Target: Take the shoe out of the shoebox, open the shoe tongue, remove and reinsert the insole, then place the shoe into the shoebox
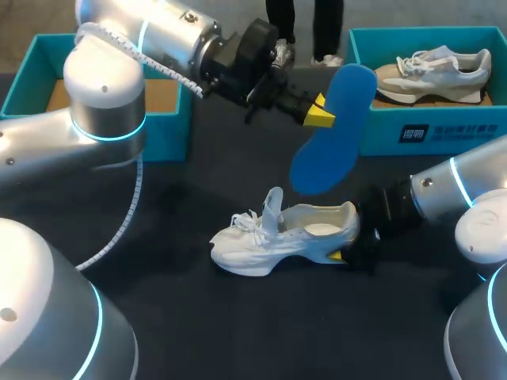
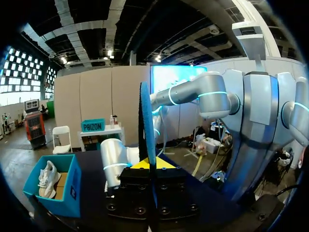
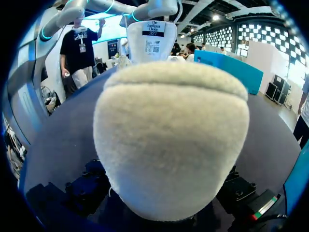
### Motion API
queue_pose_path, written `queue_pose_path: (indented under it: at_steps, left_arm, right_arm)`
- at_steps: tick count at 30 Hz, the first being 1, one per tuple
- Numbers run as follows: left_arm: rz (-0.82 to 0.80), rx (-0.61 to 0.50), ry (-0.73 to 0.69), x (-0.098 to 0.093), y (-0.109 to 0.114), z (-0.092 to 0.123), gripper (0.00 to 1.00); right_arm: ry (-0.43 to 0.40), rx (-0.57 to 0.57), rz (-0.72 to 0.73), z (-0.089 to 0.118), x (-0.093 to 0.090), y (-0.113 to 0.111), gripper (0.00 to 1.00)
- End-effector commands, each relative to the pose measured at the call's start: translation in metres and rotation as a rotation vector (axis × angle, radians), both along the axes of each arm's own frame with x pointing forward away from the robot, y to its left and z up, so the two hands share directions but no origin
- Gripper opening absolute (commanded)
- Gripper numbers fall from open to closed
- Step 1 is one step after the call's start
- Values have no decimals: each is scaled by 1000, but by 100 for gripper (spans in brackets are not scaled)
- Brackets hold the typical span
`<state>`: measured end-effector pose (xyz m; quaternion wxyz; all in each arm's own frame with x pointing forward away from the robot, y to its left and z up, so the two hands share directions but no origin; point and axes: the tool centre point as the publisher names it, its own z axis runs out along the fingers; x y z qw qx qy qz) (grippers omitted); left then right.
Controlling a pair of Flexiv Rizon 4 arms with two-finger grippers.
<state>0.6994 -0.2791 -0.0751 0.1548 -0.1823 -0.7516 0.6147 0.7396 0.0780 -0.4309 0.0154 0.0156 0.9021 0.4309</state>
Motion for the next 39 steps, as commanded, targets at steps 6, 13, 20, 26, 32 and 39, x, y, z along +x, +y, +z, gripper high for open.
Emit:
queue_pose_path:
  at_steps: [6,13,20,26,32,39]
  left_arm:
    - [16,-4,-2,-3,1,-1,0]
    - [16,-4,-2,-3,1,-1,0]
    - [16,-4,-2,-3,1,-1,0]
    - [106,-57,119,1,-3,14,0]
    - [162,-114,263,-1,-5,30,0]
    - [213,-159,501,-10,4,45,0]
  right_arm:
    - [0,-4,-1,-8,1,3,0]
    - [0,-4,-1,-8,1,3,0]
    - [0,-4,-1,-8,1,3,0]
    - [0,-4,-1,-8,1,3,0]
    - [0,-4,-1,-8,1,3,0]
    - [0,-4,-1,-8,1,3,0]
